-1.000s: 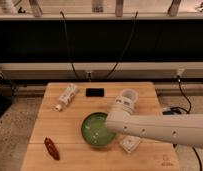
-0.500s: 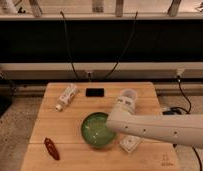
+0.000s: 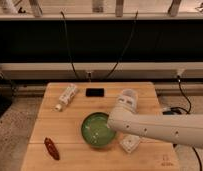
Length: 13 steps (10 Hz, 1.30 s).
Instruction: Pick up the ceramic bowl
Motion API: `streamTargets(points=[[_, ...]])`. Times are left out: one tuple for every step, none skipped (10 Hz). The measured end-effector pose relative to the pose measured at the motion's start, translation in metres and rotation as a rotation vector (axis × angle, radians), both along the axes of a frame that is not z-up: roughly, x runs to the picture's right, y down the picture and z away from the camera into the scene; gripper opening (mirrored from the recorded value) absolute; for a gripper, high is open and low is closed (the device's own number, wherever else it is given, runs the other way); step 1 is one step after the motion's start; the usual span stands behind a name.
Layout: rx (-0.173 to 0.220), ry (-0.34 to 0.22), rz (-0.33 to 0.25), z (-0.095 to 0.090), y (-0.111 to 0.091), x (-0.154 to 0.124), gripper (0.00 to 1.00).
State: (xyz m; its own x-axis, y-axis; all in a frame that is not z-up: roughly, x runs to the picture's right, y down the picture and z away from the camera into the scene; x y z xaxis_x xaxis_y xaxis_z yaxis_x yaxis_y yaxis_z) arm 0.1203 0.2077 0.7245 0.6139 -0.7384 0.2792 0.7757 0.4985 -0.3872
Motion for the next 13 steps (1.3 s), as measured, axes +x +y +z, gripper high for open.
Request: streamTargets(points=[[-0.032,-0.031,-0.006,-0.003,0.005,-0.007,0.32],[-0.067,-0.076,-0.016,-0.007,0.010,-0.021,0.43],[-0.091,-0.110,-0.027,-0.009,0.014,-0.032,0.53],[-0.108,-0.133,-0.037,-0.010,0.017,-0.036,0.62],[-0.128,-0.156,-0.045,-0.010,0.021,-0.037,0.73],[-0.146,-0.178,-0.049,-0.007,0.027,-0.039,0.79],[-0.158,-0.189,-0.051,-0.003,0.033,-0.039,0.80],[-0.170,-0.202,-0.055,0.002,0.039,-0.041,0.80],[-0.179,-0.215,-0.061,0.008,0.044,-0.043,0.80],[-0.184,-0.221,-0.064,0.012,0.047,-0.044,0.80],[-0.186,-0.226,-0.067,0.015,0.048,-0.044,0.80],[-0.188,-0.232,-0.071,0.018,0.047,-0.046,0.80],[-0.191,-0.235,-0.074,0.021,0.048,-0.046,0.80]])
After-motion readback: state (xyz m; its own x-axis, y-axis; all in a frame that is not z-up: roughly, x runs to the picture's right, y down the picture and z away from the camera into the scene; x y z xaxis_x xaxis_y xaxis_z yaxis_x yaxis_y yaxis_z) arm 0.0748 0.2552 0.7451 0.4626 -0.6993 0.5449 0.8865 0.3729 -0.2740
